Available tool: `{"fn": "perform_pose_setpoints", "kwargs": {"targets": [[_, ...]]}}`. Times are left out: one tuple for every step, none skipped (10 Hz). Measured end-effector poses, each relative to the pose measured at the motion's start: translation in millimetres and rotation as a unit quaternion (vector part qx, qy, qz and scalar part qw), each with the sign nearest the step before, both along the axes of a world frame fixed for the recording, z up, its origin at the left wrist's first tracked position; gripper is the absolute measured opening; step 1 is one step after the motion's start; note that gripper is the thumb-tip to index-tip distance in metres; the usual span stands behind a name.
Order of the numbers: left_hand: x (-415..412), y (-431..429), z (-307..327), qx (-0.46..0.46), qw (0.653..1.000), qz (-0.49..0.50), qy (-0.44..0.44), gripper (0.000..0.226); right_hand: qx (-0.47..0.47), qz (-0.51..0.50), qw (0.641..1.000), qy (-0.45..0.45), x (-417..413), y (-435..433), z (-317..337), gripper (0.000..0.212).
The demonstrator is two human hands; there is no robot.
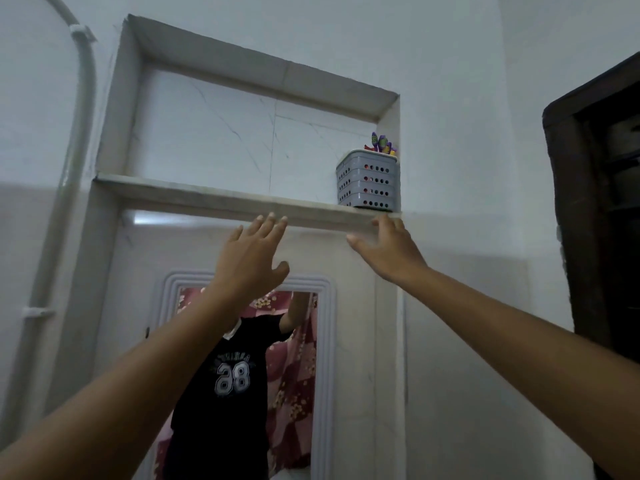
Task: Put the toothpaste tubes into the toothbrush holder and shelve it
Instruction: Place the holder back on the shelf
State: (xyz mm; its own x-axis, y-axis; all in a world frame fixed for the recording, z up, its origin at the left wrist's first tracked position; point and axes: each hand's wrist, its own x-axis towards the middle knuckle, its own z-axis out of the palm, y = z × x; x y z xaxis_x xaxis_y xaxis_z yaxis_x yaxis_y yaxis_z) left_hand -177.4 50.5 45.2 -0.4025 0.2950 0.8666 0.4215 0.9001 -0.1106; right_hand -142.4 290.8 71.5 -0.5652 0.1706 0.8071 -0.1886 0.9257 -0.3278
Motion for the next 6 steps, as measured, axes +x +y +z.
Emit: {"fn": "perform_pose_setpoints", "kwargs": {"targets": [[36,-14,-39,0.01,0.999,-0.031,0.037,0.071,0.027,0.074,0.996,0.039,34,-6,-21,0.045],[77,-33,-61,0.035,0.996,-0.077,0.035,0.064,0.007,0.169,0.979,0.111,60,-16,-34,0.014],[121,-54,-72,0.039,0.993,-0.108,0.025,0.061,-0.056,0.267,0.946,0.174,87,-30,-53,0.009],[172,-68,-77,0.062,0.989,-0.136,0.012,0.061,-0.134,0.373,0.895,0.206,119,-46,-78,0.016],[215,-71,-79,0.094,0.982,-0.166,0.019,0.058,-0.165,0.439,0.856,0.217,149,-54,-100,0.022],[247,-66,-78,0.111,0.979,-0.168,0.036,0.055,-0.143,0.473,0.838,0.231,182,-57,-107,0.026]]}}
